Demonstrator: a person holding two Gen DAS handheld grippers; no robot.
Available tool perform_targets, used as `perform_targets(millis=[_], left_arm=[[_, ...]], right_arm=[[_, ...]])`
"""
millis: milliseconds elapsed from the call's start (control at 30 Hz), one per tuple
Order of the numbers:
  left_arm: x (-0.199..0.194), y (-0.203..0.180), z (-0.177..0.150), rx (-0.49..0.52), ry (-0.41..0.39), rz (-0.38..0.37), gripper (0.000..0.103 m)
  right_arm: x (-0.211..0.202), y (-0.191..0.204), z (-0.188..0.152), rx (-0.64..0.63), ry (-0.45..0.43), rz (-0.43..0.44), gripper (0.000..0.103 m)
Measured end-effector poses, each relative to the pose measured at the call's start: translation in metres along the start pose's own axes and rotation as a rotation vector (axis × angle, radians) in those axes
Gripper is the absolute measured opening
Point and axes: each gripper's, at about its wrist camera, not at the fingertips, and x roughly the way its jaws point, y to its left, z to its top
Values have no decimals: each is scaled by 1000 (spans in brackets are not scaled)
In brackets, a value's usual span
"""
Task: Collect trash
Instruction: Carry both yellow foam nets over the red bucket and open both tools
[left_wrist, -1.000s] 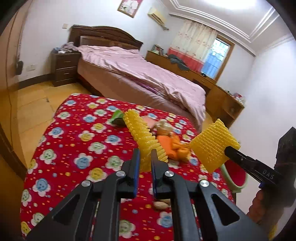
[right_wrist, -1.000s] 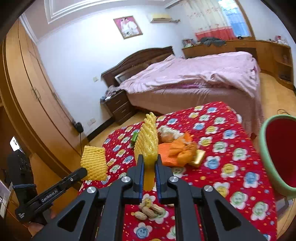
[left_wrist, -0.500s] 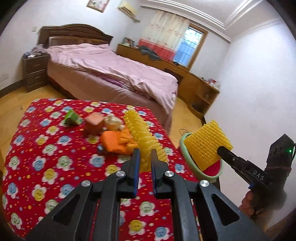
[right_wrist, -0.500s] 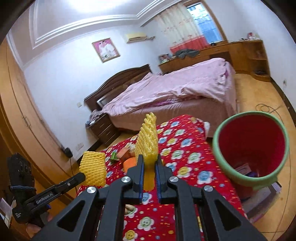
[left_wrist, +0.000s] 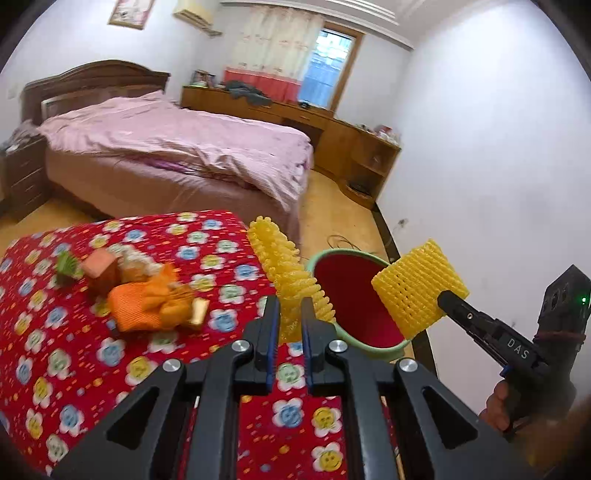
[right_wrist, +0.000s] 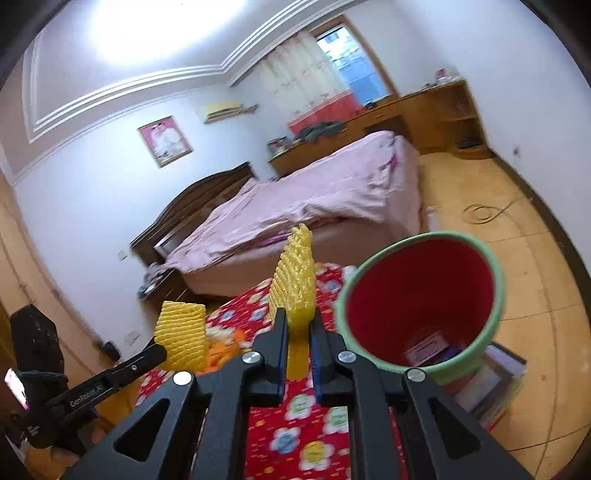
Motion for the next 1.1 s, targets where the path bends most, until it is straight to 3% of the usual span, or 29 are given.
perform_targets(millis=[400, 833, 1000, 1100], left_arm=[[95, -59, -2, 97, 138, -43, 10], [172, -77, -12, 118, 239, -65, 10], [182, -74, -12, 107, 259, -64, 29], [183, -71, -12, 107, 262, -52, 29]], right_arm=[[5, -68, 10, 92, -22, -109, 12], [50, -129, 11, 172, 73, -171, 13], [61, -133, 10, 159, 92, -181, 16], [64, -133, 8, 168, 95, -180, 16]])
